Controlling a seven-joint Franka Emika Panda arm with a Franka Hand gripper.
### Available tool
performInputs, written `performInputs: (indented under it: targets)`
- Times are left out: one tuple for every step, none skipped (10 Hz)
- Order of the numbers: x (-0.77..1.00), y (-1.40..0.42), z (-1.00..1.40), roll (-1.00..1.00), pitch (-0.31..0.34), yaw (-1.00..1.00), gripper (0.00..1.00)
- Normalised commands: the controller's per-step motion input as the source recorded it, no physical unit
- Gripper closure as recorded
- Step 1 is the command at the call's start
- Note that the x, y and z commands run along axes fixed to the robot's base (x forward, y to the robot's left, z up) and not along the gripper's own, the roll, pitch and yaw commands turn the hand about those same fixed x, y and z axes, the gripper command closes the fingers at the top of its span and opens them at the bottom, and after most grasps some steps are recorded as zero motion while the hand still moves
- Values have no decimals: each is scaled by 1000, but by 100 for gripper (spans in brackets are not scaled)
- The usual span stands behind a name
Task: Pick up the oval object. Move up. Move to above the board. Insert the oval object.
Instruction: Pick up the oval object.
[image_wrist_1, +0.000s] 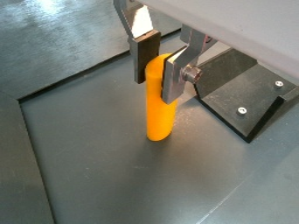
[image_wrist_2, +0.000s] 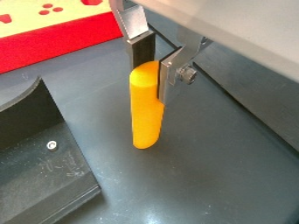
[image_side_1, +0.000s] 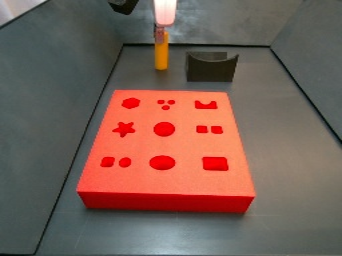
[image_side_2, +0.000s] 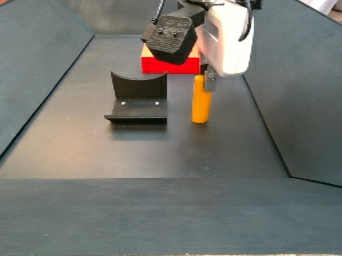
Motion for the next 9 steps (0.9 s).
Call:
performInputs:
  targets:
    - [0,0,0,0,0,0,100]
    - [0,0,0,0,0,0,100]
    - [0,0,0,0,0,0,100]
    - [0,0,0,0,0,0,100]
    - [0,0,0,0,0,0,100]
    - [0,0,0,0,0,0,100]
    - [0,0,0,0,0,0,100]
    - [0,0,0,0,0,0,100]
    - [0,0,0,0,0,0,100]
